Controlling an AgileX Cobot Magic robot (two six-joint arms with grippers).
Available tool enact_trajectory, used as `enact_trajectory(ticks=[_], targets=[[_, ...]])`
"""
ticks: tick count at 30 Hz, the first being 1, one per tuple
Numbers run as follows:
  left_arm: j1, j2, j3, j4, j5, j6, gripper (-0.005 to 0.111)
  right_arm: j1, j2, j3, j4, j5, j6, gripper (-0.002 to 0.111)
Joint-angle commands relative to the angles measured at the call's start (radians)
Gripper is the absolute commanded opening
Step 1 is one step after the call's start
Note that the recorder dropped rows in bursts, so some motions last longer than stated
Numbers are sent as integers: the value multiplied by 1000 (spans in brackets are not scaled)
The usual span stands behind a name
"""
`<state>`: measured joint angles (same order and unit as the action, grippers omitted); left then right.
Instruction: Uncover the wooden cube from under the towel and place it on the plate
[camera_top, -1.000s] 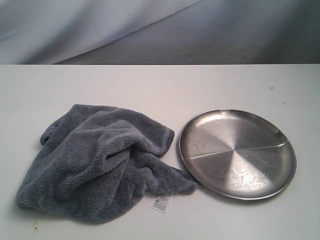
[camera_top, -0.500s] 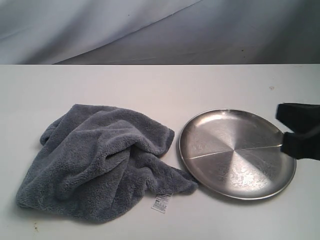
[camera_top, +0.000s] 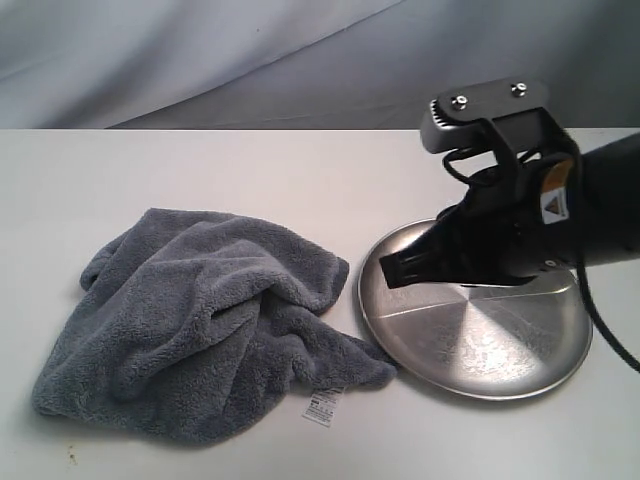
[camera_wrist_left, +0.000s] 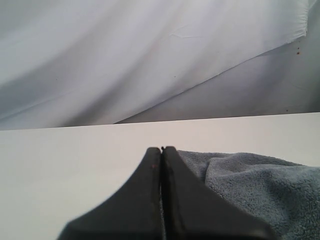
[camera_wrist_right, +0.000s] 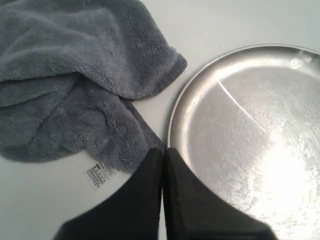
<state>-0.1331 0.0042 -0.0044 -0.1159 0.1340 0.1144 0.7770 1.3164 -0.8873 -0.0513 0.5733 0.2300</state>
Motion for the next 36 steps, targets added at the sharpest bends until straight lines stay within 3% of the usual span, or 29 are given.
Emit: enact_trajectory(ticks=[1, 12, 26, 36], targets=[[-5, -4, 4, -2, -2, -3, 0, 3, 78, -66, 15, 76, -39, 0], [-5, -4, 4, -2, -2, -3, 0, 3, 283, -225, 150, 241, -185, 0], [-5, -4, 4, -2, -2, -3, 0, 1, 357, -244, 141, 168, -180, 0], [-5, -4, 4, -2, -2, -3, 0, -132, 419, -295, 171, 111, -187, 0]])
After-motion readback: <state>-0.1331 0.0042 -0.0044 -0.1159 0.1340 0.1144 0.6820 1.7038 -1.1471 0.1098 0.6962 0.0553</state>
